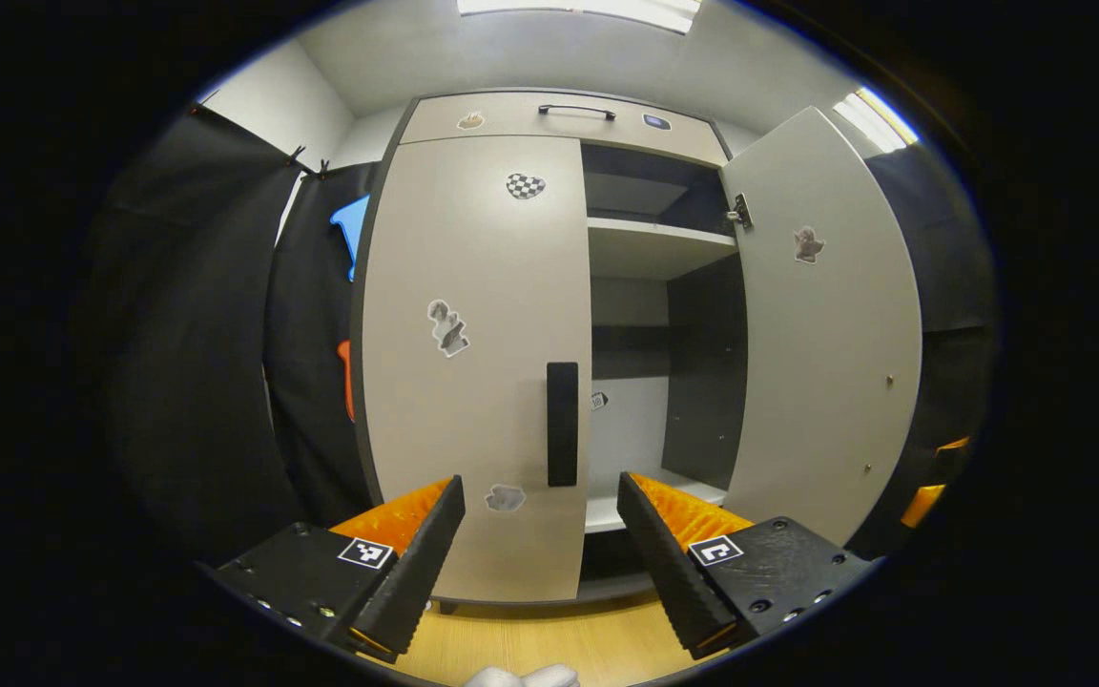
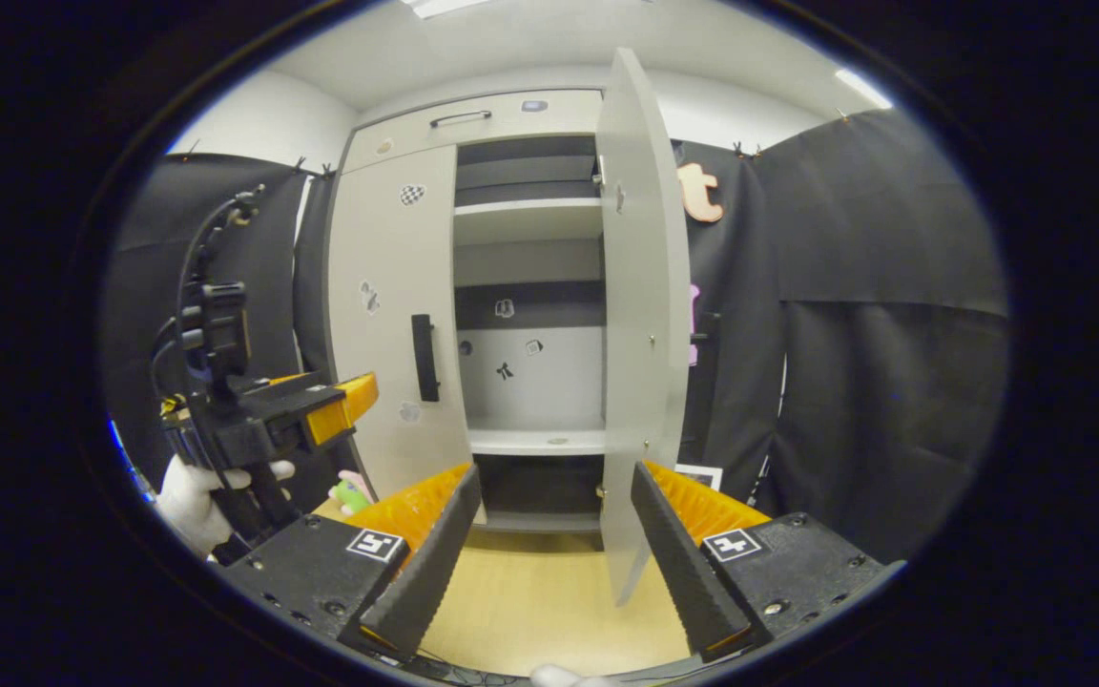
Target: Open the right door of the double-door shoe cabinet with the right hand, and open the left door with the left hand.
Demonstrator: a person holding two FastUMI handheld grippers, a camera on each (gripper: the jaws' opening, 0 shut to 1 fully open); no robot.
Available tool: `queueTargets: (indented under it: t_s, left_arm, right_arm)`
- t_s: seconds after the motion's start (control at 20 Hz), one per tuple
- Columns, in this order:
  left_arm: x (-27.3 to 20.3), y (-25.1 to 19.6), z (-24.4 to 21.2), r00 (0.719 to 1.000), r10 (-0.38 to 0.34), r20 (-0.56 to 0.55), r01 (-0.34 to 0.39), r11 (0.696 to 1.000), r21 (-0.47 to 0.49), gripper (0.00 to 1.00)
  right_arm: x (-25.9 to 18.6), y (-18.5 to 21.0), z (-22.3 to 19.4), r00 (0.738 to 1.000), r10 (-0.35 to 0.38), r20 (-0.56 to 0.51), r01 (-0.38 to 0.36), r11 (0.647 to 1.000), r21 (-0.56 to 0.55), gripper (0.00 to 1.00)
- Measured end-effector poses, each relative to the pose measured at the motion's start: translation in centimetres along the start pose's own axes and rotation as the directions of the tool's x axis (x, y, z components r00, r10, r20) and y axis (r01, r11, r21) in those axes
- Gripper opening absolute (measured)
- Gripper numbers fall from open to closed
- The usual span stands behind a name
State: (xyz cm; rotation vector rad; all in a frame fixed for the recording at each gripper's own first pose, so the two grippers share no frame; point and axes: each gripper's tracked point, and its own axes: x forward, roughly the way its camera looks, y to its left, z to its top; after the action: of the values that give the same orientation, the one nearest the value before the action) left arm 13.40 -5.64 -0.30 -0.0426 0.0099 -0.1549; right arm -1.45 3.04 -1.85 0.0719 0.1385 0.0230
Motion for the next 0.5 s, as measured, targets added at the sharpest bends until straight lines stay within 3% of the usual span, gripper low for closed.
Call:
queueTargets:
  t_s: [0.35, 0.5]
  left_arm:
    - [6.1, -0.5, -0.4, 1.0, -0.001, -0.016, 0.001, 1.0, -0.001, 0.96]
    - [7.9, -0.4, -0.6, 1.0, 0.019, -0.019, -0.019, 1.0, 0.005, 0.96]
  right_arm:
    - [0.1, 0.1, 0.0, 1.0, 0.0, 0.006, 0.0, 0.998, -0.062, 0.96]
    - [0.4, 0.6, -0.5, 1.0, 0.011, -0.006, -0.011, 0.999, -0.037, 0.97]
